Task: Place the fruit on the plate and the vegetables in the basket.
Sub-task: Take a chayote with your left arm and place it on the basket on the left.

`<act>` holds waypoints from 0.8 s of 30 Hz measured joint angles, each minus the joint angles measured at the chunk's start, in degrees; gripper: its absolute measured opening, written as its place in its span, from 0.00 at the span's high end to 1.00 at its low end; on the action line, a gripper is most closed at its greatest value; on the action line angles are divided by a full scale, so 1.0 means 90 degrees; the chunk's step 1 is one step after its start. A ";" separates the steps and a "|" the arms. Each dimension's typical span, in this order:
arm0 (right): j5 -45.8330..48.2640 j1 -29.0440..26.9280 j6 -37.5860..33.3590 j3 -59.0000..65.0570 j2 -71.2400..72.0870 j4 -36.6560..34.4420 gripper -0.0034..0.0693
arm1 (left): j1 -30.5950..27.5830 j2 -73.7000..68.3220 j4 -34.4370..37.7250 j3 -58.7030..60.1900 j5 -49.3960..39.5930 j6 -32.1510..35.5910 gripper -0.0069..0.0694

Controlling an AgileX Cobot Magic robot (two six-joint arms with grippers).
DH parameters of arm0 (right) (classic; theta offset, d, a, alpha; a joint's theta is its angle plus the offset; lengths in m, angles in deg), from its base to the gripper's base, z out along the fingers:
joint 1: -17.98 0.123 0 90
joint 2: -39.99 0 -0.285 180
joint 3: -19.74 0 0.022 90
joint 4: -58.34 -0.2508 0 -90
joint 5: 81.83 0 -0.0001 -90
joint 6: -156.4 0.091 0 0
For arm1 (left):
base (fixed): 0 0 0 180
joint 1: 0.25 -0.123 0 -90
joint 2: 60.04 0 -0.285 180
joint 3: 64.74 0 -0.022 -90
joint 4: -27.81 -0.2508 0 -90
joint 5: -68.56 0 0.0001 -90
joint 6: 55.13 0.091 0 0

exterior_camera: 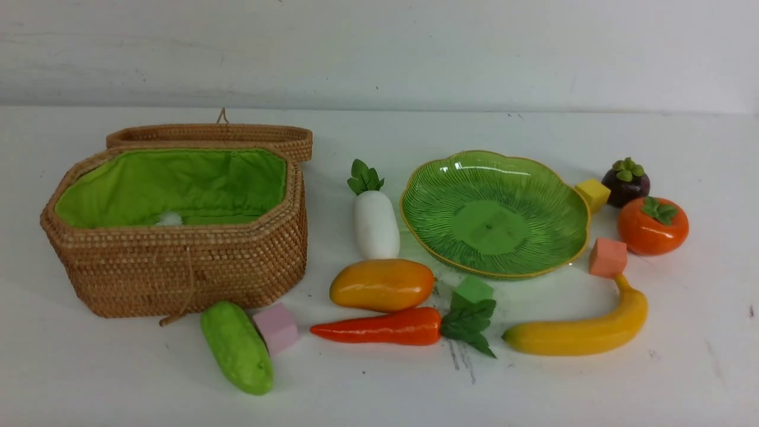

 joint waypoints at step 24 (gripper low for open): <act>0.0000 0.0000 0.0000 0.0000 0.0000 0.0000 0.62 | 0.0000 -0.0230 0.2661 -0.0730 0.1811 -0.1285 0.76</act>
